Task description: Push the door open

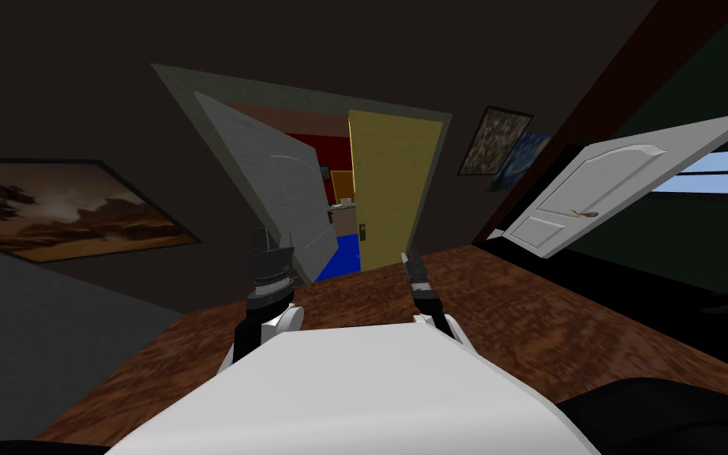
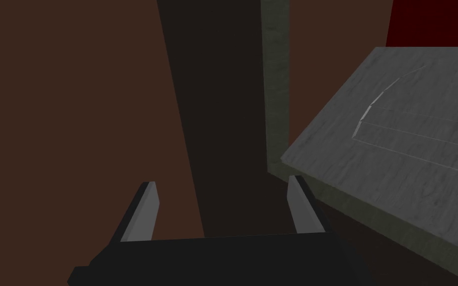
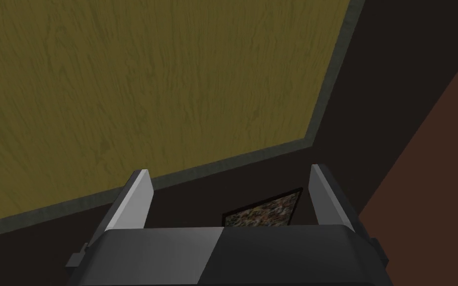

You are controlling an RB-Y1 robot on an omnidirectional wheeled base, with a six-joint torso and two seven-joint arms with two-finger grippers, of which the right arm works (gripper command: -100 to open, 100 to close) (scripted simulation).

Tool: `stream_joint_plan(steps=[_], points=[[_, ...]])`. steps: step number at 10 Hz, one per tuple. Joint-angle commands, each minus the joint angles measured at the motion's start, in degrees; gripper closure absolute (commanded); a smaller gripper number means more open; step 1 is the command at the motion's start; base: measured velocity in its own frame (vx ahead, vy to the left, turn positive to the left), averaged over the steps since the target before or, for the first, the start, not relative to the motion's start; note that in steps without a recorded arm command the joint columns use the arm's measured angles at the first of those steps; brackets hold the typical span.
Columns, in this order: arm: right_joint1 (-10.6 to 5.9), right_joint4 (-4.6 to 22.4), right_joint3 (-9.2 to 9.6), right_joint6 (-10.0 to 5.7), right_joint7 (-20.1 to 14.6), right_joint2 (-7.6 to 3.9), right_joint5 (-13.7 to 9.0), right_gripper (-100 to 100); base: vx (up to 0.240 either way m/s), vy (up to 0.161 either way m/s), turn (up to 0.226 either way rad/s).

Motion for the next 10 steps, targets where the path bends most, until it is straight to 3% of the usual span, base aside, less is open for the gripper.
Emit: stream_joint_plan(steps=[1,10], points=[[-0.28,2.01,0.92,0.04,-0.45,0.03,1.29,-100,0.143,0.024,-0.037],[-0.56,11.45,6.57,1.62,-3.94,0.39,8.97,-100,0.185,0.032,-0.041]])
